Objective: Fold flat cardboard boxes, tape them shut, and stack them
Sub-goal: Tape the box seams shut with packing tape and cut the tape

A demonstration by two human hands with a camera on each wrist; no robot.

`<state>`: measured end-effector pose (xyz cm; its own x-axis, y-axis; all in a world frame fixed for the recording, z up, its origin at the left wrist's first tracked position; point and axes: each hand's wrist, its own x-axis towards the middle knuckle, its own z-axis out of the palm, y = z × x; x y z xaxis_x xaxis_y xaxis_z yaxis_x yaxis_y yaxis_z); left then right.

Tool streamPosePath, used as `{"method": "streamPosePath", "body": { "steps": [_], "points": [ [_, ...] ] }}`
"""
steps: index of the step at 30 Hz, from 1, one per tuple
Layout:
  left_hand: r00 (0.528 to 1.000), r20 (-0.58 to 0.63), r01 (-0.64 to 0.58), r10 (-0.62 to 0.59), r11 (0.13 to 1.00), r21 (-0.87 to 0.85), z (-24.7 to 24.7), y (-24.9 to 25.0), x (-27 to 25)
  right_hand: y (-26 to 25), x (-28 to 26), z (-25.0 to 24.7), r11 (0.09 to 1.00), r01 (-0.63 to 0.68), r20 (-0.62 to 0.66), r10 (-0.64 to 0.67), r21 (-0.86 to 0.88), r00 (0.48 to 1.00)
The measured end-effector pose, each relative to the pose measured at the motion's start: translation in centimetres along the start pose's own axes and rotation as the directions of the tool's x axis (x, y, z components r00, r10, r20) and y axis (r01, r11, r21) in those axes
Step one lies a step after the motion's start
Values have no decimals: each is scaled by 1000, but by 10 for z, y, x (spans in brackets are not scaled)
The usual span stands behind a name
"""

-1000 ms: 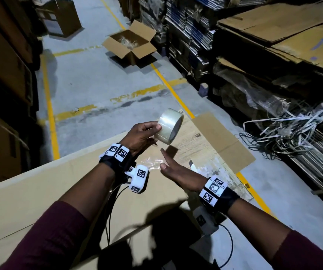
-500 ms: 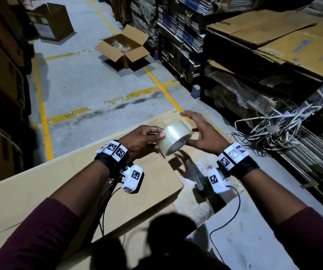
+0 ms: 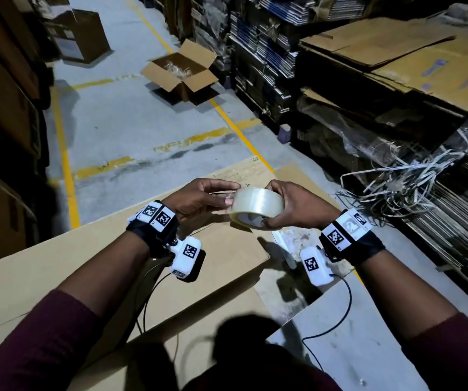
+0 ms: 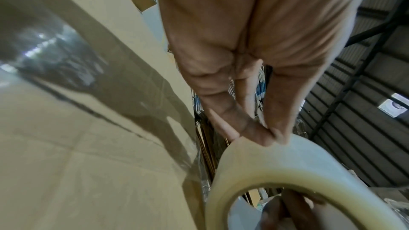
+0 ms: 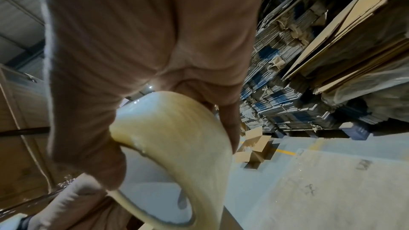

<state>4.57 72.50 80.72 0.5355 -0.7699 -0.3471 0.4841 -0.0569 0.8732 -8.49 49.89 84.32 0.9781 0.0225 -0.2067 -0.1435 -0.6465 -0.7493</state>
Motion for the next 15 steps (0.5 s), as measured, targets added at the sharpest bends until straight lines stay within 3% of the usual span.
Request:
{"method": "streamPosePath", "body": {
  "steps": [3,6,10,13,15],
  "points": [
    [995,-92,37,-39,999,-23,1,-1,-4,-2,-5,8,999,8,-74,-5,42,997],
    [981,-195,1,-22,994,-106,5,-1,-6,-1,-5,16,995,6,-151,10,102,989],
    [949,-314,-9,-21,996,-94,10,-2,-1,-3,-1,28,978,38,-214,7,206,977],
    [930,-366,5,30,996,94,7,2,5,-11,3,31,969,39,-217,15,242,976],
    [907,-398,-21,135,961,277,5,12,11,-13,3,33,947,35,-155,16,320,988]
  ]
}}
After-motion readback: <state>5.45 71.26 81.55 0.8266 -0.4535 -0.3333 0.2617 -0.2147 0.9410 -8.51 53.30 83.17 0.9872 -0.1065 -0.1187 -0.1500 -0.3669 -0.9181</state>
